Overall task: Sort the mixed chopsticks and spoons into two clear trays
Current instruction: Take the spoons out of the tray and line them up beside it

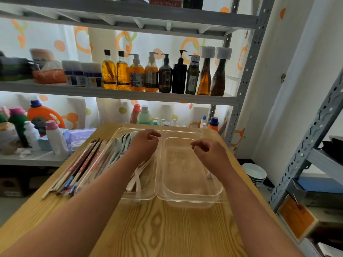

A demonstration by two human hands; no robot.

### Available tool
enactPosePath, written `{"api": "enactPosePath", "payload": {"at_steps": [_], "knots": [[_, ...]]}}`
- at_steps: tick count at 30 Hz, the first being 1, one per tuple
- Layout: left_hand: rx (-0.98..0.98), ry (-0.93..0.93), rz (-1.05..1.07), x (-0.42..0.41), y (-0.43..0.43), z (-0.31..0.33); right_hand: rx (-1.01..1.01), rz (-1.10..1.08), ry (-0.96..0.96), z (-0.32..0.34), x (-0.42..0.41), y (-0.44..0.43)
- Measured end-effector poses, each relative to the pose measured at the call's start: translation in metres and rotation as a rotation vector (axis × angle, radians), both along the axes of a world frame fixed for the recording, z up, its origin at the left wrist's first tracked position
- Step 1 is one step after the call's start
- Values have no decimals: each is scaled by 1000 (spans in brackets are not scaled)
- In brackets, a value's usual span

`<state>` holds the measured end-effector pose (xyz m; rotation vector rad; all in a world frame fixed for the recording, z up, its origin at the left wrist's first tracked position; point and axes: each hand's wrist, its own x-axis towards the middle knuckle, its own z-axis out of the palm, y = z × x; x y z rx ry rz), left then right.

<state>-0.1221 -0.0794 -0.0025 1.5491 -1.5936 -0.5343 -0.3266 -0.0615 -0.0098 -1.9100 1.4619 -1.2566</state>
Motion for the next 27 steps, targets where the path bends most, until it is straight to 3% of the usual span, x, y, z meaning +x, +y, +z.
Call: {"api": "enactPosePath", "payload": {"at_steps": [6,10,15,17,23,27], "knots": [[133,-226,117,38,25,-10,17,171,187,11,60,26],[158,-248,169,55,36,-15,49,162,341,11,95,37],[146,-251,163,58,43,-17,115,45,888,-1,140,41],[138,-240,160,57,44,-18,85,-17,1005,-7,150,40],[121,-201,144,61,45,-20,130,-65,1100,-12,163,35],[103,-192,152,61,45,-21,151,-105,919,-10,162,33]]}}
